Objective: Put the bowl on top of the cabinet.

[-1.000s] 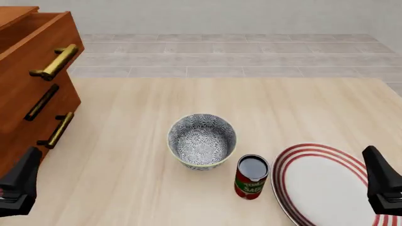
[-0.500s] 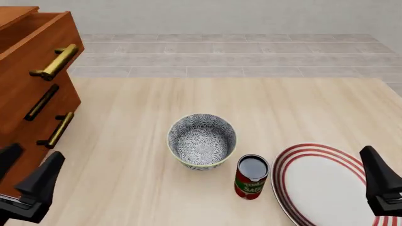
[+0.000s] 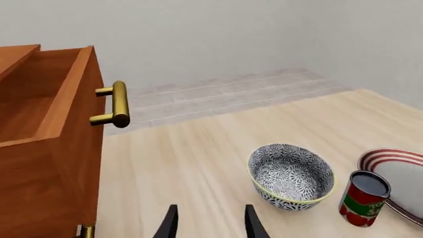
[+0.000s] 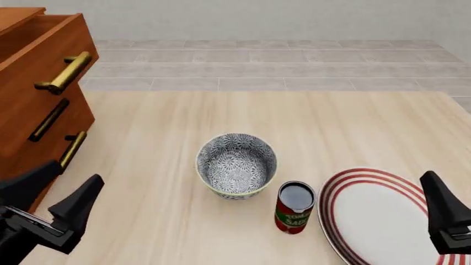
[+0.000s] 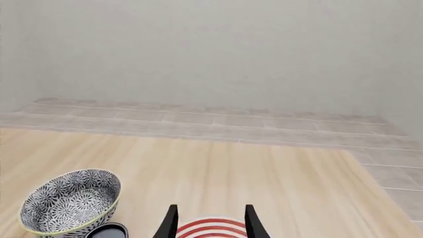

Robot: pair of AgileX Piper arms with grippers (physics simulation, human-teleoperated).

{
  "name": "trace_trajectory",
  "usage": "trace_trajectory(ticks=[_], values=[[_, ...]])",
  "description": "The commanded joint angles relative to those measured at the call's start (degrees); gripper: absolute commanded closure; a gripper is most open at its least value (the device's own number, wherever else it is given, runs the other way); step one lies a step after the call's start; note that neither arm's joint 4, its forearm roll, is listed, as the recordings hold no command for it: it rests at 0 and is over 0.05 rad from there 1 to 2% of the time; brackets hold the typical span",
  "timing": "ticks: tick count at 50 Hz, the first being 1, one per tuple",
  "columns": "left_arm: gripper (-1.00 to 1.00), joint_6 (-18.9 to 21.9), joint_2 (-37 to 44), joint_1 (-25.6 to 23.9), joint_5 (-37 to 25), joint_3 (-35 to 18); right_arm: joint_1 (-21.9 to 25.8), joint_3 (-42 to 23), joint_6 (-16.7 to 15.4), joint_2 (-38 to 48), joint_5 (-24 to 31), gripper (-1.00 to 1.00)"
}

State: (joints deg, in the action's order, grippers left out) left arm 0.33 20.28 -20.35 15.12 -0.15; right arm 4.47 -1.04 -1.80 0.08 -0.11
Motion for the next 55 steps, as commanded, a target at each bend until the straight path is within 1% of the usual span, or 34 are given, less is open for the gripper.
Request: trace_trajectory(ticks=[1,3,8,18,24,32,39,41,43,47,53,54,55], values=[[-1.0,-0.58,10.26,-2.37,8.86,-0.43,0.36,-0.11,-0.23,-0.01,0.15,-1.0],[-1.0,-0.68,13.05,-3.42,11.09,-0.91,0.6,-0.13,-0.29,-0.06,0.23,-1.0],[-1.0,-0.81,17.98,-4.86,14.28,-2.42,0.73,0.18,-0.3,-0.06,-0.04,-1.0],[-1.0,-1.45,25.18,-7.4,16.91,-6.12,1.08,0.42,-0.4,-0.06,-0.25,-1.0],[-1.0,-2.06,29.94,-9.07,19.14,-7.79,1.24,0.52,-0.6,-0.06,-0.28,-1.0],[-1.0,-2.46,34.21,-10.61,21.18,-9.27,1.37,0.5,-0.9,-0.06,-0.25,-1.0],[-1.0,-3.51,35.96,-12.23,20.09,-11.45,1.48,0.52,-0.97,-0.06,-0.19,-1.0],[-1.0,-3.04,37.42,-13.01,19.16,-12.78,1.48,0.52,-1.01,-0.06,-0.17,-1.0],[-1.0,-3.66,37.27,-13.36,18.29,-13.41,1.46,0.5,-0.96,-0.06,-0.15,-1.0],[-1.0,-3.24,39.26,-13.52,15.87,-15.8,1.37,0.47,-0.99,-0.06,-0.13,-1.0],[-1.0,-3.23,39.78,-13.33,12.35,-18.63,1.28,0.41,-0.97,-0.06,-0.07,-1.0],[-1.0,-4.24,40.3,-13.15,11.29,-19.52,1.21,0.36,-0.9,-0.06,-0.05,-1.0],[-1.0,-4.16,40.04,-12.83,10.99,-19.69,1.19,0.36,-0.94,-0.06,-0.04,-1.0]])
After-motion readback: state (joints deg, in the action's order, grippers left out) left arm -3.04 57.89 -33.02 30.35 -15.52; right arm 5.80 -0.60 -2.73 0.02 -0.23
